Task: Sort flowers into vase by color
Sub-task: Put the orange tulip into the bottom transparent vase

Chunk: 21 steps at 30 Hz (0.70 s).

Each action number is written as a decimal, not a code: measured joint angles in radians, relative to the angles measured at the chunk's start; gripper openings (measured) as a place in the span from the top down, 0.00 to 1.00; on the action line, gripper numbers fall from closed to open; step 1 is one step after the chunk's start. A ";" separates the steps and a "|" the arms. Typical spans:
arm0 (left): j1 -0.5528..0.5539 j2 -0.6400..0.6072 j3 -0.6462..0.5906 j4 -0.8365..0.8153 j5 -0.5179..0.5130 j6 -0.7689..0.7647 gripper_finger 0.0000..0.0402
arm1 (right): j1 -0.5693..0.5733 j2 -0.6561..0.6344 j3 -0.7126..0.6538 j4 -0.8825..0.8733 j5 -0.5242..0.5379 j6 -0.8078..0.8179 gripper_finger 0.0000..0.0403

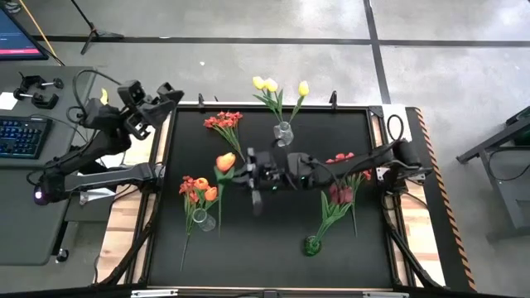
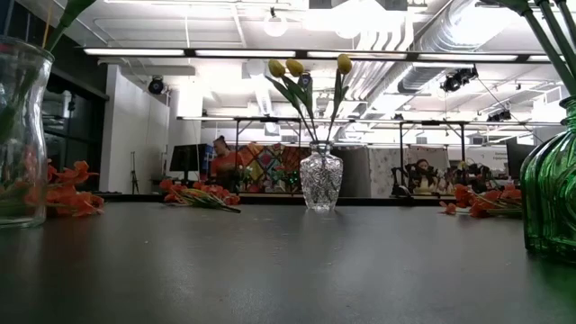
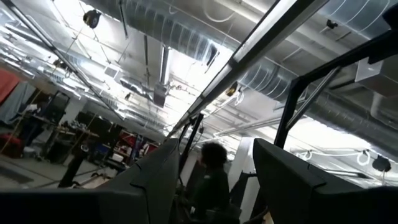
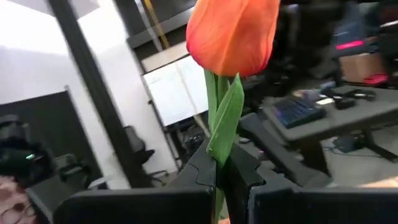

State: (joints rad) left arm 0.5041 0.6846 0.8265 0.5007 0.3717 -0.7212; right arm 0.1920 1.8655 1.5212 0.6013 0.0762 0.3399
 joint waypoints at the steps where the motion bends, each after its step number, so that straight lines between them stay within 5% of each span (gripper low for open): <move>1: 0.000 -0.002 0.000 0.000 0.000 0.000 0.52 | 0.006 0.012 0.023 -0.004 -0.013 -0.008 1.00; 21: 0.000 -0.005 0.000 0.133 -0.118 -0.051 0.52 | 0.003 0.283 0.431 -0.074 -0.138 -0.267 1.00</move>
State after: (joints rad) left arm 0.5037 0.6796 0.8265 0.6333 0.2536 -0.7722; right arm 0.1952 2.1481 1.9519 0.5275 -0.0614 0.0733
